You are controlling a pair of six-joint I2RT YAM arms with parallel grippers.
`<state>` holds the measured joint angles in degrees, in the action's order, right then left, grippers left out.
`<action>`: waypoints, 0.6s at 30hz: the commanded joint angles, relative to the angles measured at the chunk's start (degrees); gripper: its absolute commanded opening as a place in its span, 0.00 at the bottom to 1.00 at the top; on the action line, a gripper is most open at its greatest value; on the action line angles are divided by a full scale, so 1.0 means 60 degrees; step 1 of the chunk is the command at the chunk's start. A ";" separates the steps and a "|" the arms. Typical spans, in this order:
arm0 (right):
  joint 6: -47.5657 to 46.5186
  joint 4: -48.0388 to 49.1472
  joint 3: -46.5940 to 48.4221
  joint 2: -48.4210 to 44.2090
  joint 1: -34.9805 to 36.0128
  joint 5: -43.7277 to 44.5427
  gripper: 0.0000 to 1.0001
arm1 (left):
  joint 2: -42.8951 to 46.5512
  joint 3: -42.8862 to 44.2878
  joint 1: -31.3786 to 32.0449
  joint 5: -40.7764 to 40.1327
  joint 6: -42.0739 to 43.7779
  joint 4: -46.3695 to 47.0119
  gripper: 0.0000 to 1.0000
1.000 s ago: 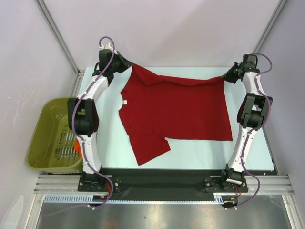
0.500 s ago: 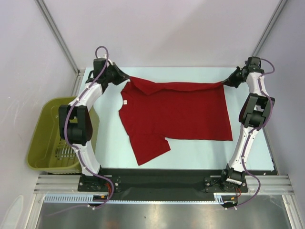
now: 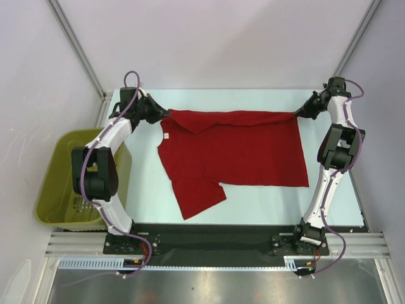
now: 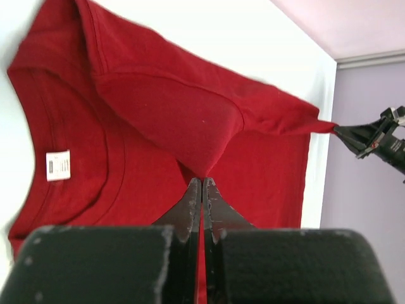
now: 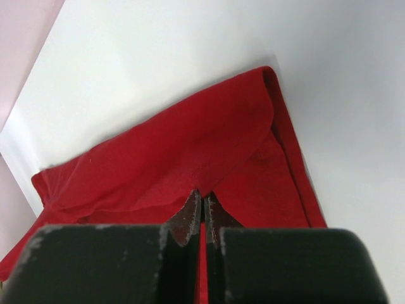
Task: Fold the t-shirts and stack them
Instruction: Fold the tshirt
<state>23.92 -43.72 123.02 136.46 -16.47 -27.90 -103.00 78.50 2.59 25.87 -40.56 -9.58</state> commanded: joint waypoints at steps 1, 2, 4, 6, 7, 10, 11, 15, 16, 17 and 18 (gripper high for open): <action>-0.0281 -0.0198 0.0444 0.0195 -0.0126 -0.0023 0.00 | 0.0673 -0.0323 -0.0051 0.0317 -0.0111 0.0192 0.00; -0.0296 -0.0198 0.0444 0.0239 -0.0141 -0.0037 0.00 | 0.0687 -0.0397 -0.0036 0.0405 -0.0125 0.0206 0.00; -0.0325 -0.0227 0.0444 0.0313 -0.0155 -0.0052 0.00 | 0.0731 -0.0689 -0.0022 0.0537 -0.0242 0.0322 0.00; -0.0369 -0.0271 0.0443 0.0342 -0.0170 -0.0008 0.00 | 0.0804 -0.0822 -0.0022 0.0538 -0.0257 0.0338 0.00; -0.0398 -0.0286 0.0415 0.0342 -0.0185 0.0006 0.00 | 0.0819 -0.0967 -0.0022 0.0523 -0.0257 0.0425 0.00; -0.0457 -0.0330 0.0414 0.0342 -0.0214 0.0021 0.00 | 0.0717 -0.1013 -0.0022 0.0537 -0.0170 0.0353 0.00; -0.0486 -0.0344 0.0400 0.0342 -0.0214 0.0021 0.00 | 0.0659 -0.1027 -0.0022 0.0552 -0.0184 0.0367 0.00; -0.0501 -0.0330 0.0414 0.0400 -0.0214 0.0021 0.00 | 0.0570 -0.1188 -0.0022 0.0625 -0.0257 0.0410 0.00; -0.0486 -0.0301 0.0414 0.0415 -0.0214 0.0021 0.00 | 0.0585 -0.1319 -0.0022 0.0654 -0.0257 0.0527 0.00; -0.0486 -0.0300 0.0414 0.0430 -0.0214 0.0007 0.00 | 0.0614 -0.1349 -0.0022 0.0655 -0.0257 0.0528 0.00; -0.0501 -0.0286 0.0400 0.0430 -0.0214 0.0007 0.00 | 0.0629 -0.1364 -0.0022 0.0640 -0.0228 0.0514 0.01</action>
<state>21.96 -45.39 123.24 138.78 -17.45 -27.73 -101.45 71.22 2.59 28.27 -41.19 -8.23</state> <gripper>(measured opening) 0.018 0.006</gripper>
